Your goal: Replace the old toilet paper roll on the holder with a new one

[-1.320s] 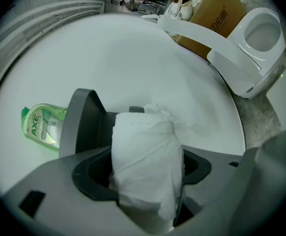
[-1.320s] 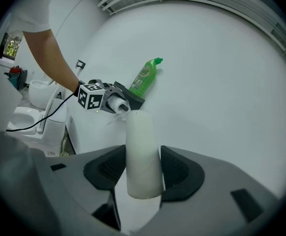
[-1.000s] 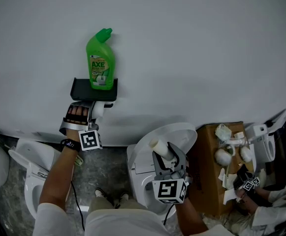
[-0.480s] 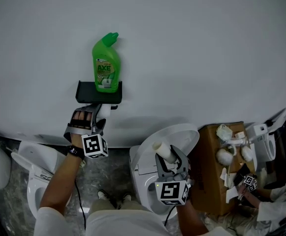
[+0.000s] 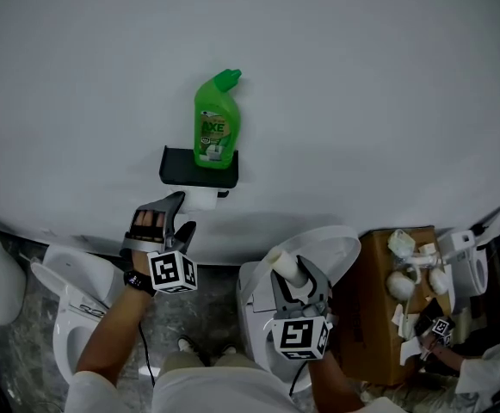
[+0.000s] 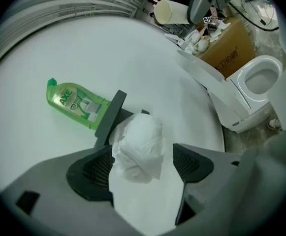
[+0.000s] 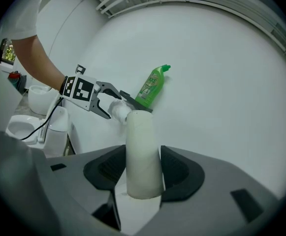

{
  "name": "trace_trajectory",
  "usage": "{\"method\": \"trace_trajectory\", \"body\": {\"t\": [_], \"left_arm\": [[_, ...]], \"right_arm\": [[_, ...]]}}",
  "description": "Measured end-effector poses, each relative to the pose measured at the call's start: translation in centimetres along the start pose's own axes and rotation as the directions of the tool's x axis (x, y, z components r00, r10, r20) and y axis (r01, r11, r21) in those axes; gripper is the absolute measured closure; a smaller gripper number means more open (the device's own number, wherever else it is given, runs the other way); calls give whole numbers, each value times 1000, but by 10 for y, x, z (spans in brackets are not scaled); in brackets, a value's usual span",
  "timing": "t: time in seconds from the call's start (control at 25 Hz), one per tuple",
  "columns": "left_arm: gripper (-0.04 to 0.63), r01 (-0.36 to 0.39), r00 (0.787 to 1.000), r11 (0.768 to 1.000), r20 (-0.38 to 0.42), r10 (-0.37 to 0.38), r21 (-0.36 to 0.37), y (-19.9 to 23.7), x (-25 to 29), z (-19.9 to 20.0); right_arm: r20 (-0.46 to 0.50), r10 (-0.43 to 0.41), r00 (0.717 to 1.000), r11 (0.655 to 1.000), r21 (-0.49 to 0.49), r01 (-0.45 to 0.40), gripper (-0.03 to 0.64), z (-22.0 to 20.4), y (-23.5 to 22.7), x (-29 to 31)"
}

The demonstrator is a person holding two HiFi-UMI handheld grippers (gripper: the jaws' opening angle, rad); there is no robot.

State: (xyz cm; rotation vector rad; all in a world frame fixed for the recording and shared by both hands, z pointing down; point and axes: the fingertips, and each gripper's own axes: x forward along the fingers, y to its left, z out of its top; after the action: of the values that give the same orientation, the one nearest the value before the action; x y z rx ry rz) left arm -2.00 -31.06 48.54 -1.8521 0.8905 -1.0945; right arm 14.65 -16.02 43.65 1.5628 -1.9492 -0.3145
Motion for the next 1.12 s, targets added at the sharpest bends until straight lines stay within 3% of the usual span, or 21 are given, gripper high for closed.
{"method": "trace_trajectory", "body": {"t": [0.36, 0.64, 0.76, 1.12], "left_arm": [[224, -8, 1000, 990, 15, 10, -144, 12, -30, -17], [225, -7, 999, 946, 30, 18, -323, 15, -55, -32], [225, 2, 999, 909, 37, 15, -416, 14, -63, -42], [227, 54, 998, 755, 57, -22, -653, -8, -72, -74]], "right_arm": [[43, 17, 999, 1000, -3, -17, 403, 27, 15, 4], [60, 21, 998, 1000, -1, -21, 403, 39, 21, 3], [68, 28, 997, 1000, -6, -28, 403, 45, 26, 6], [99, 54, 994, 999, -12, -53, 403, 64, 38, 13]]}}
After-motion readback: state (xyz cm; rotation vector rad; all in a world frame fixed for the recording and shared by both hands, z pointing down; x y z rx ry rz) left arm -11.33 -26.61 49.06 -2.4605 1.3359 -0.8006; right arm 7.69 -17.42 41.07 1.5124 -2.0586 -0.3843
